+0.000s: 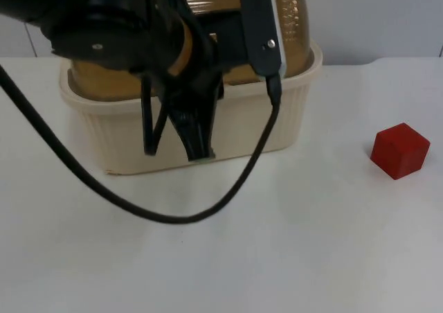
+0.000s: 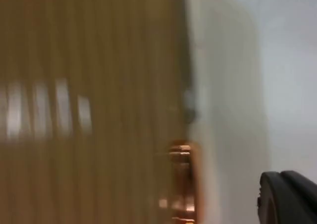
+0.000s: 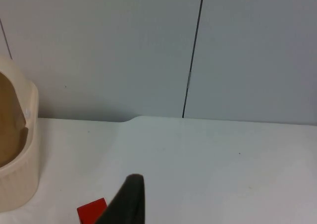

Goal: Open the box lid with the left hand, place the block into the box with the right hand, then close the box lid with the left hand.

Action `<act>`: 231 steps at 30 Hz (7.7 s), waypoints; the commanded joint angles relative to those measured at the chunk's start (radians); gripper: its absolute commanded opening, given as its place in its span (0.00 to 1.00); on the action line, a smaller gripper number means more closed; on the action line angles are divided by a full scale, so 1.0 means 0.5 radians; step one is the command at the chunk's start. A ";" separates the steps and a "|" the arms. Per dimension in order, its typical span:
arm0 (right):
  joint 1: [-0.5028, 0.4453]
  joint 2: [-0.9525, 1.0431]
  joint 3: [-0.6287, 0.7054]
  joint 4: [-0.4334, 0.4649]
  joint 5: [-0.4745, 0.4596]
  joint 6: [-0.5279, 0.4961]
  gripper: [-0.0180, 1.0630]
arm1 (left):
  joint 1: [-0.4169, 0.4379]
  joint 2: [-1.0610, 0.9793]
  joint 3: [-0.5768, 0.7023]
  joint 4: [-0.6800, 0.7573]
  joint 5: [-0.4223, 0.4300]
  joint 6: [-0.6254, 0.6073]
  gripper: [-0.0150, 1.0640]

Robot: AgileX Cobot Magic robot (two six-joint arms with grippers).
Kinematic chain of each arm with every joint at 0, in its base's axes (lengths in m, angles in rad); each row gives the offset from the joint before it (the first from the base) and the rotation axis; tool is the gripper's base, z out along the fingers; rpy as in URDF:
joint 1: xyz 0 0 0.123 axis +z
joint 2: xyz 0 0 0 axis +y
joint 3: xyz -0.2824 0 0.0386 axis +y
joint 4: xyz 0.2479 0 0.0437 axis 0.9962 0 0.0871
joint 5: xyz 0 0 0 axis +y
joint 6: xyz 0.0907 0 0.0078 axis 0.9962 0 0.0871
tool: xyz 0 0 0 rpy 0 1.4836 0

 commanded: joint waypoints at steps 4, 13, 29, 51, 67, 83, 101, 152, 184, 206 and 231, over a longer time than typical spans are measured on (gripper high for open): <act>-0.010 -0.002 -0.012 -0.017 -0.023 0.004 0.99 | 0.049 0.008 -0.024 0.018 -0.141 -0.020 0.01; -0.010 -0.002 -0.012 -0.095 -0.023 0.004 0.99 | 0.077 0.082 -0.039 0.020 -0.155 -0.020 0.01; -0.010 -0.002 -0.012 -0.108 -0.023 0.004 0.99 | 0.092 0.178 -0.079 0.076 -0.117 -0.020 0.01; -0.010 -0.002 -0.012 -0.108 -0.027 0.004 0.99 | 0.167 0.181 -0.119 0.180 -0.063 -0.089 0.01; -0.010 -0.002 -0.012 -0.108 -0.027 0.004 0.99 | 0.186 0.181 -0.119 0.181 -0.063 -0.160 0.01; -0.010 -0.002 -0.012 -0.112 -0.027 0.004 0.99 | 0.186 0.181 -0.126 0.181 -0.038 -0.163 0.01; -0.010 -0.002 -0.012 -0.117 -0.023 0.004 0.99 | 0.186 0.177 -0.256 0.282 0.066 -0.163 0.01; -0.010 -0.002 -0.012 -0.103 -0.051 0.059 0.99 | 0.203 -0.514 -0.534 -2.110 0.227 0.033 0.01; -0.010 -0.002 -0.012 -0.107 -0.134 0.059 0.99 | 1.440 -1.398 -0.534 -1.651 0.819 -0.342 0.02; -0.010 0.169 -0.012 -0.095 -0.240 0.059 0.99 | 1.440 -1.375 -0.534 -1.570 0.894 -0.259 0.99; -0.010 1.223 -0.012 0.077 -0.664 0.003 0.99 | 1.440 -1.375 -0.534 -1.620 0.894 -0.251 0.99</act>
